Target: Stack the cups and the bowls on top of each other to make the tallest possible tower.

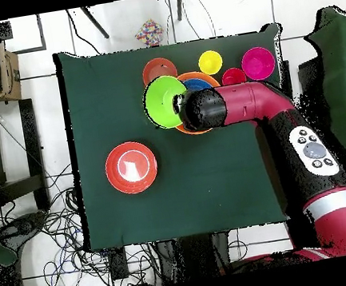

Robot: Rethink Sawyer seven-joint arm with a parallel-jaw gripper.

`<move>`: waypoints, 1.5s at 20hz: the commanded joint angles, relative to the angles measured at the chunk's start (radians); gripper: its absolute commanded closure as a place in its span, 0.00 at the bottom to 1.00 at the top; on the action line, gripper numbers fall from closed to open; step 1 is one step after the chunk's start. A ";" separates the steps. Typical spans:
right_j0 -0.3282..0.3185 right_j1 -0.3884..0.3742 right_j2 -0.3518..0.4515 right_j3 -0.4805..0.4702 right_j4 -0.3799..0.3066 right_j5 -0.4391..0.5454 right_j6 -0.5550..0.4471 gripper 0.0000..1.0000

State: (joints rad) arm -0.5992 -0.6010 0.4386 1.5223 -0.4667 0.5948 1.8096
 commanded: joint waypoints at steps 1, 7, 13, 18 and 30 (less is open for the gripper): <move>0.004 -0.003 -0.021 0.075 -0.066 -0.068 -0.008 1.00; -0.009 -0.016 -0.014 0.105 -0.067 -0.078 -0.023 1.00; -0.038 -0.033 -0.004 0.150 -0.077 -0.094 -0.046 1.00; -0.060 -0.041 0.002 0.183 -0.093 -0.114 -0.060 1.00; -0.125 -0.058 0.030 0.214 -0.098 -0.114 -0.107 1.00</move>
State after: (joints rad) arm -0.6995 -0.6565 0.4403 1.7019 -0.4784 0.5115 1.8096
